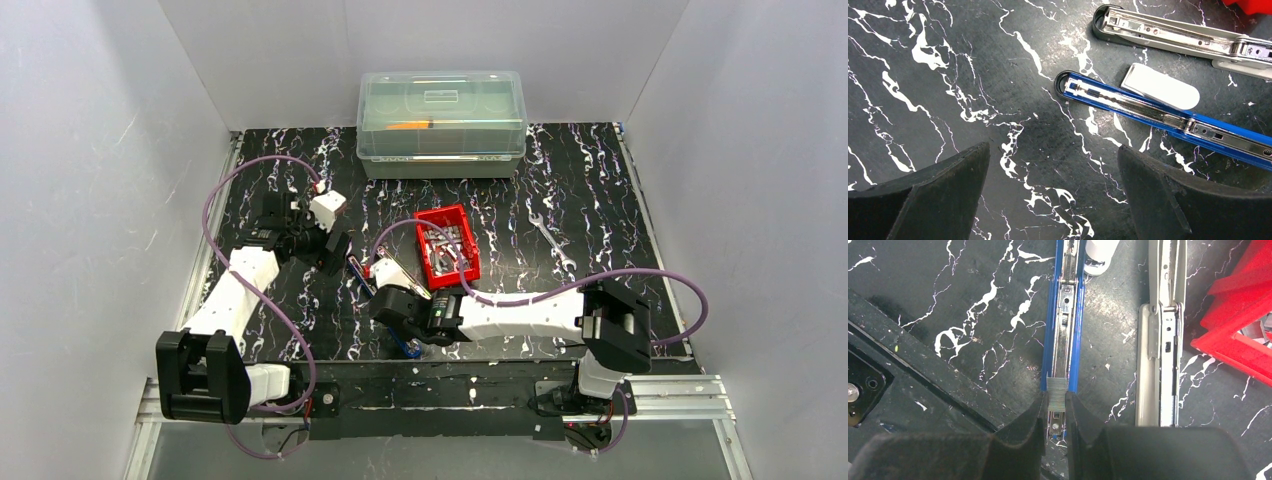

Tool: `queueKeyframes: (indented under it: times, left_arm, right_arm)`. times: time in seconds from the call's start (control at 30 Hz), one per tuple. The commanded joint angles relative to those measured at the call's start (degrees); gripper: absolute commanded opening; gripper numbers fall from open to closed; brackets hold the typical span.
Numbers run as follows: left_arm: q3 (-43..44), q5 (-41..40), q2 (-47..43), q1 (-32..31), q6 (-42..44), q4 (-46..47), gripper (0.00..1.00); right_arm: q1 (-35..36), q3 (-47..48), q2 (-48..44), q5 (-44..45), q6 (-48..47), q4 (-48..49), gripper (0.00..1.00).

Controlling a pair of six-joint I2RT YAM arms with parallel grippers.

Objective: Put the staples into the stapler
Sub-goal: Install the staple into the stapler.

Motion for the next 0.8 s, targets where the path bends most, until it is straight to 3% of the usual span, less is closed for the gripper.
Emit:
queueKeyframes:
  times: [0.0,0.77]
  left_arm:
    - [-0.8,1.0,-1.5,0.3,0.5,-1.2,0.99]
    - [-0.5,1.2,-1.3,0.3,0.1,-2.3,0.99]
  right_arm:
    - [0.3,-0.2,0.8,-0.3,-1.6,2.8,0.03]
    - [-0.6,-0.7,3.1,-2.4,-2.3,3.7,0.03]
